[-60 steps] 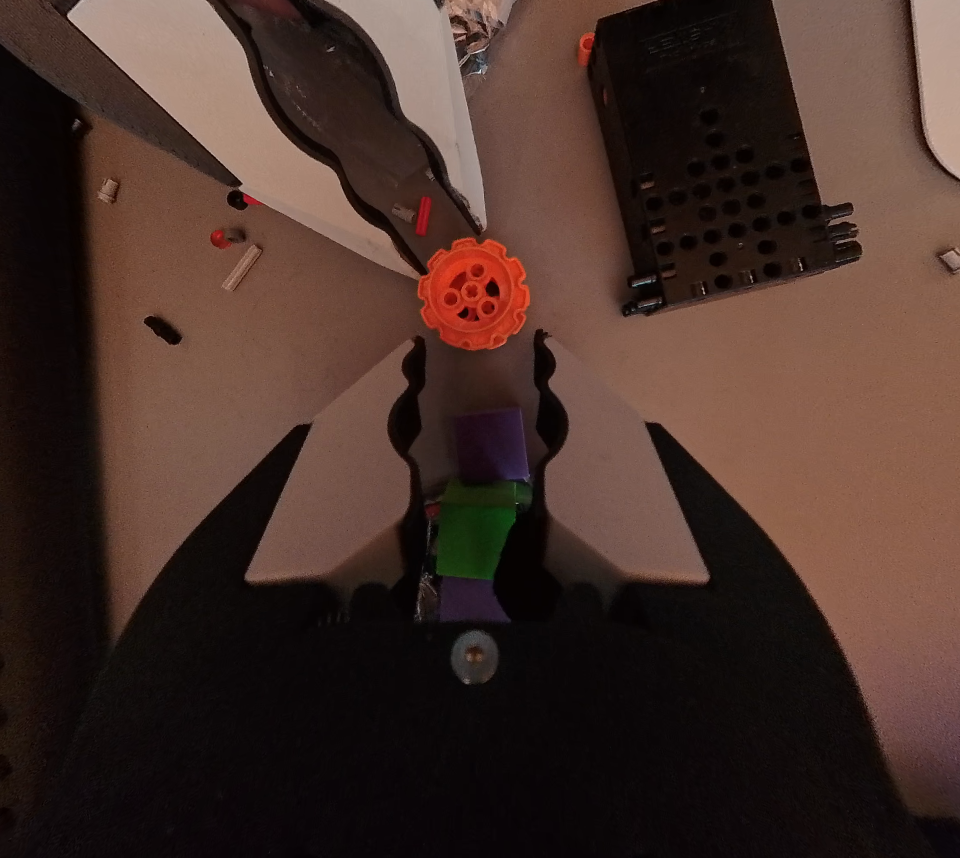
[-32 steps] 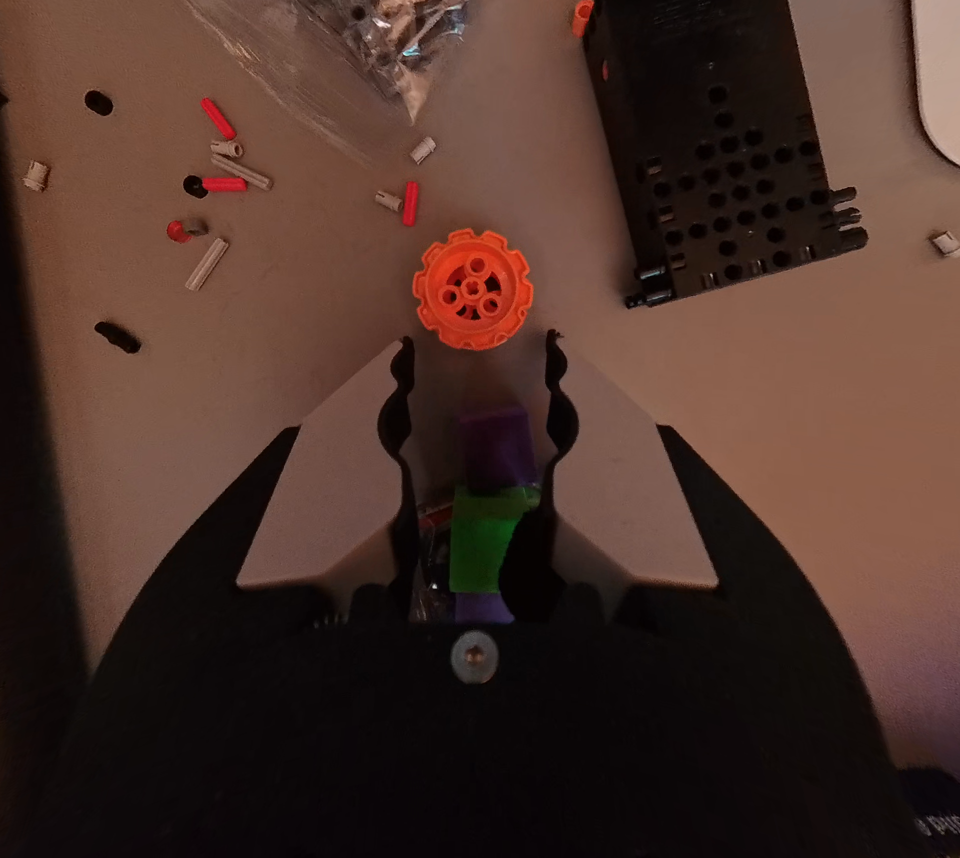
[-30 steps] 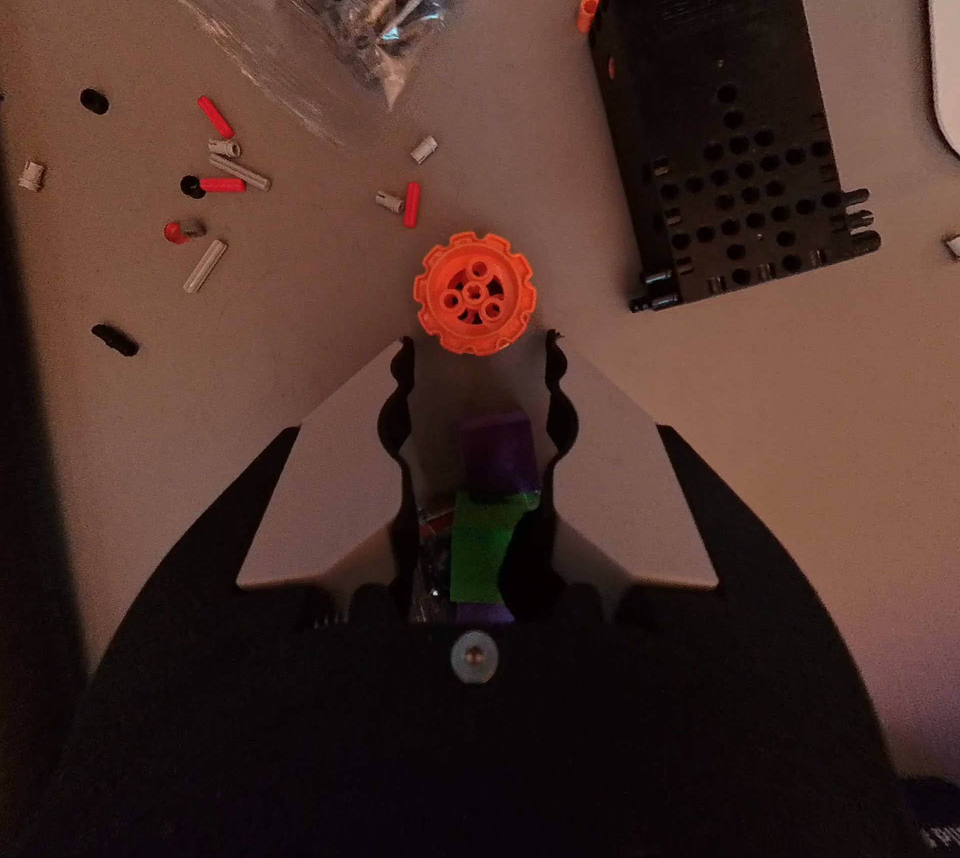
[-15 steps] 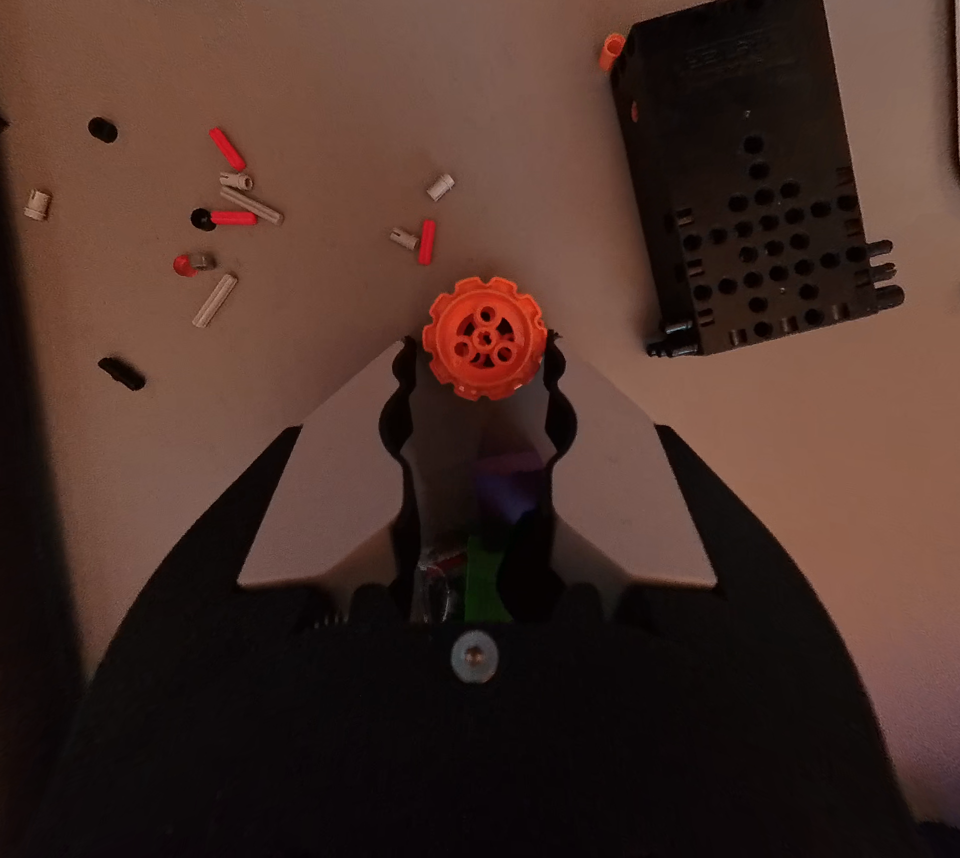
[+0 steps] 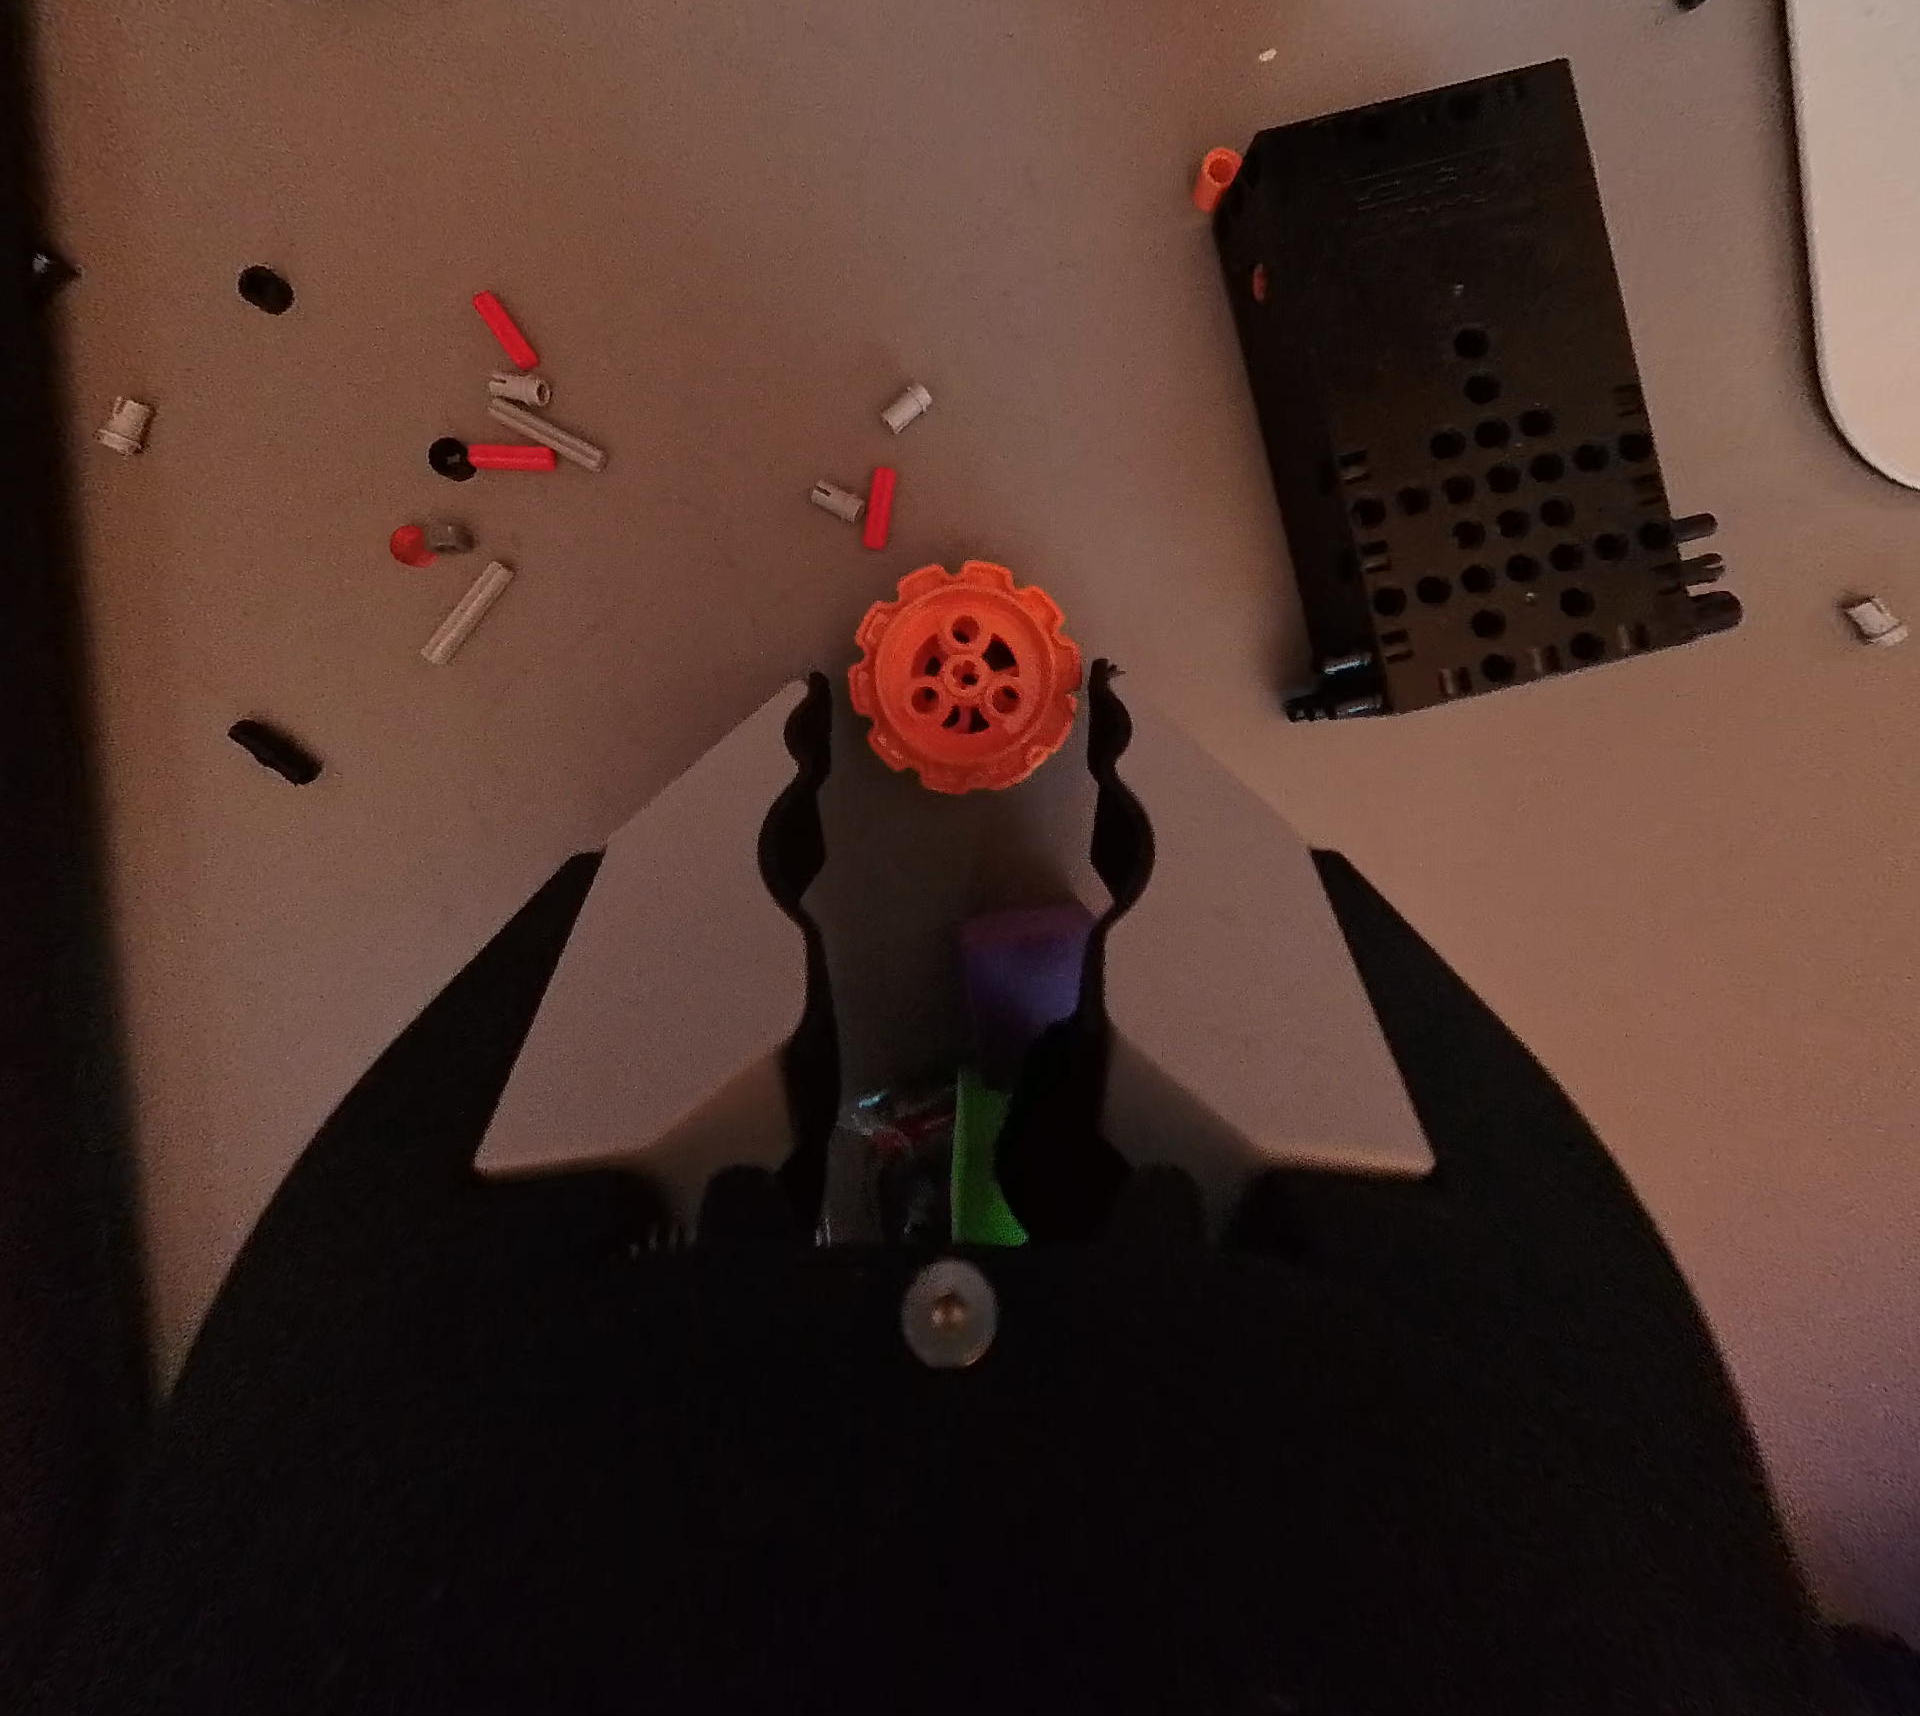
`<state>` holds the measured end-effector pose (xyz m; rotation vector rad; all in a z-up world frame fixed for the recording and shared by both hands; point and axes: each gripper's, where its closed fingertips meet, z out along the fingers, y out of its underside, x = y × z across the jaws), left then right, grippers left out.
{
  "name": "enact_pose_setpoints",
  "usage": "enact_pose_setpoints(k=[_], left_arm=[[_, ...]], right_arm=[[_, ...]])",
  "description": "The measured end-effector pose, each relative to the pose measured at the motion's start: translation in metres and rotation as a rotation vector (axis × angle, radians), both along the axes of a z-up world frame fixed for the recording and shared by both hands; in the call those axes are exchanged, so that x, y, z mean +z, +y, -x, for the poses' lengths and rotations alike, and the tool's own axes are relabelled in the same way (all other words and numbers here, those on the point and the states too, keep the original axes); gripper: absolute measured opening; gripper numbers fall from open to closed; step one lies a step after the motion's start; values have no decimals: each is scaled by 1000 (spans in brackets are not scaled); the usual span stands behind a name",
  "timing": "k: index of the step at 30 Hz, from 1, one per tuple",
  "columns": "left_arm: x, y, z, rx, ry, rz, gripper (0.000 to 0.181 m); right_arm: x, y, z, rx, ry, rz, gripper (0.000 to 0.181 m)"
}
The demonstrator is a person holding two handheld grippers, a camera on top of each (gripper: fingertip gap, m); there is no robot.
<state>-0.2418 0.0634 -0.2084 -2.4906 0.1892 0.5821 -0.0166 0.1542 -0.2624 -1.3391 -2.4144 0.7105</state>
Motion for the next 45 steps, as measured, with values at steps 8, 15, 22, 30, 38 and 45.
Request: enact_pose_setpoints(k=[8, 15, 22, 30, 38, 45], left_arm=[[-51, 32, 12, 35, -45, 198, 29], [-56, 65, -50, -111, -253, 157, 23], [-18, 53, -53, -139, -327, -21, 31], [-44, 26, -29, -50, -311, 41, 40], [-58, 29, -72, -167, -425, 95, 40], [-29, 34, -96, -259, -459, -14, 40]], right_arm=[[-1, 2, 1, 12, 41, -45, 47], [5, 7, -1, 4, 67, -17, 46], [12, 5, -2, 8, 101, -13, 45], [8, 6, 0, 11, 108, -38, 46], [4, 16, -1, -10, 103, -31, 45], [9, 18, -1, -3, 130, -26, 45]])
